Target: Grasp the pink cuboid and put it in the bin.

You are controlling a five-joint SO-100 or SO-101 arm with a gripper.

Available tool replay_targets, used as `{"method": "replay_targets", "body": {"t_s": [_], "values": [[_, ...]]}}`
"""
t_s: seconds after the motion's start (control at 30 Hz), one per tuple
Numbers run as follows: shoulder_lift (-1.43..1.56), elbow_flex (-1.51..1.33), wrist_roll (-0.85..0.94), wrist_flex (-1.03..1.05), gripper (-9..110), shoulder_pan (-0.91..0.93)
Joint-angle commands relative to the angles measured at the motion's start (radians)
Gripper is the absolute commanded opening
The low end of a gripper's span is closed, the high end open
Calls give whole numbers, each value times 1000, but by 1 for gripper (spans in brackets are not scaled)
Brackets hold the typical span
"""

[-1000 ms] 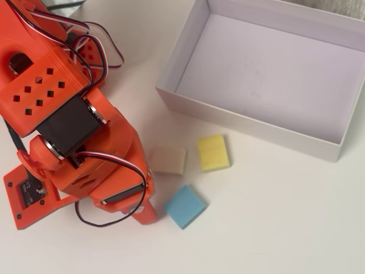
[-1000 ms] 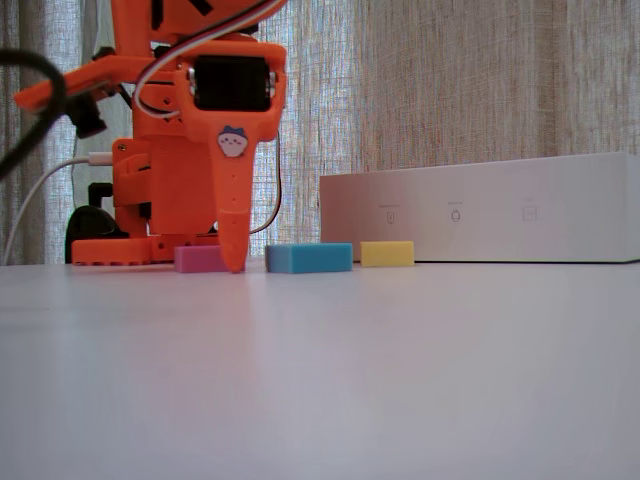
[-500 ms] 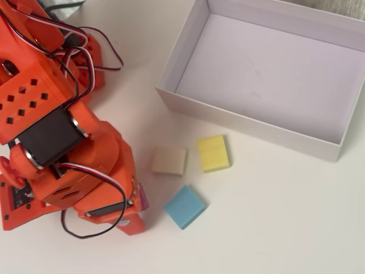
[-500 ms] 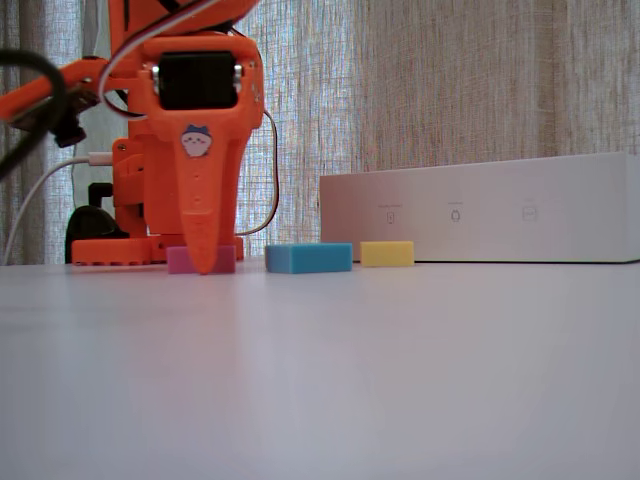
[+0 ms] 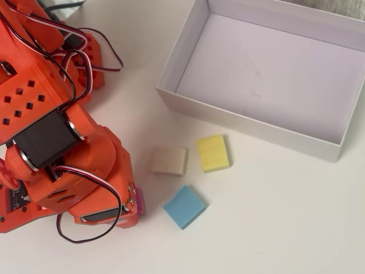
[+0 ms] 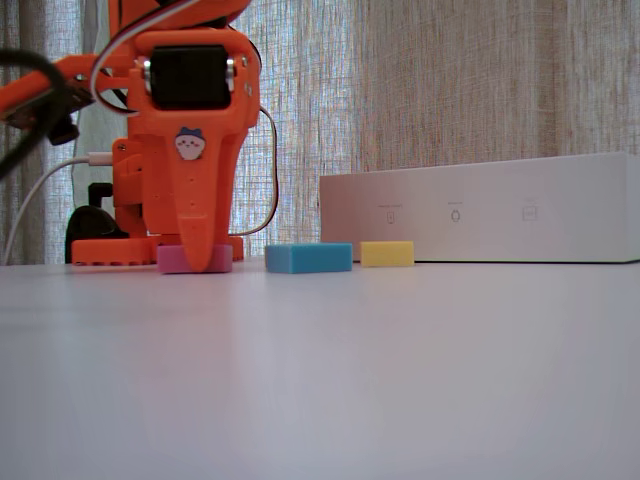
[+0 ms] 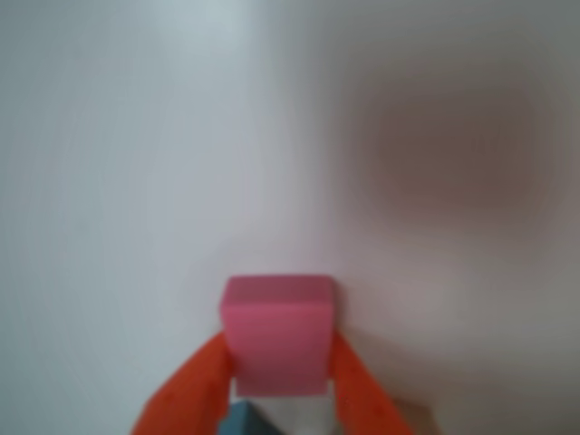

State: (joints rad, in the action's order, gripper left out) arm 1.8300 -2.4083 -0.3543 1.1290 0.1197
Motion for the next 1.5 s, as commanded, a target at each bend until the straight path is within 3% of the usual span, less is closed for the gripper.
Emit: {"method": "replay_targets", "body": {"t_s": [0.0,0.27,0.43,0.57,0.83,0.97,1.03,1.13,1.47], "values": [[41,8,44,-3,-8,-14],[213,336,249,109,-8,-135],[233,684,368,221,-8,-342],[273,787,457,244,-8,-569],[284,615,554,272,-8,-928],[290,420,545,149,1,-948],[316,310,548,92,21,-954],[385,152,565,-20,33,-956],[626,-28,684,-360,32,-868]]}}
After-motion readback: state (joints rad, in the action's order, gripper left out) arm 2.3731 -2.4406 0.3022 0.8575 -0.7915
